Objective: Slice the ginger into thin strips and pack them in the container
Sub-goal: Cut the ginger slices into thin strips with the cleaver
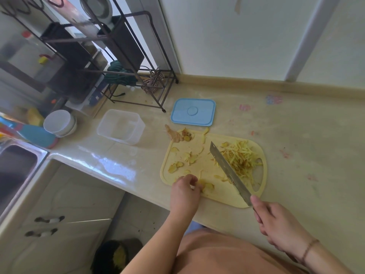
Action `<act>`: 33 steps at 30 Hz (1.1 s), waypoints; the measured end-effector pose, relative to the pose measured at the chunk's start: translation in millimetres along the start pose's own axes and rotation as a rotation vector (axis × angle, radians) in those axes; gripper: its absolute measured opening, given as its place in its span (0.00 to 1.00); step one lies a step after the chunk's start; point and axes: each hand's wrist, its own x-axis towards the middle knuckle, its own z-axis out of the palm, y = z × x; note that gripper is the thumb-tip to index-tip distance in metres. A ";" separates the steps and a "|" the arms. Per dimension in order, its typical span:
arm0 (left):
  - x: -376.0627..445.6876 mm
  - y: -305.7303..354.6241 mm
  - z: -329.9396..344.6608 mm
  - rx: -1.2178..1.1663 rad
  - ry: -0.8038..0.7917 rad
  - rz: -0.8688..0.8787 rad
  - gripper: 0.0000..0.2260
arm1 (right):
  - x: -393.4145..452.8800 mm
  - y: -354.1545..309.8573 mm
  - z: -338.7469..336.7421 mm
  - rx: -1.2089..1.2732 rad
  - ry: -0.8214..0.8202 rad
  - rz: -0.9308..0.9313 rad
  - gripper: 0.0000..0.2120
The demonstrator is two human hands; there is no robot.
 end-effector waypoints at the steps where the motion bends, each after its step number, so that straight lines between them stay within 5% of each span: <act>1: -0.2 1.3 0.5 0.019 0.003 -0.001 0.07 | 0.0 -0.2 0.2 0.000 -0.002 -0.005 0.28; 19: 11.8 0.8 -8.7 -0.553 -0.044 -0.276 0.08 | 0.2 2.5 -1.0 -0.016 -0.004 -0.027 0.28; 29: 14.0 4.3 -9.0 -0.086 -0.013 0.020 0.07 | -1.5 1.8 -2.3 -0.025 0.004 -0.044 0.28; 33: 13.2 -2.4 0.1 0.181 0.063 0.433 0.06 | -1.5 1.3 -2.6 -0.021 0.004 -0.038 0.28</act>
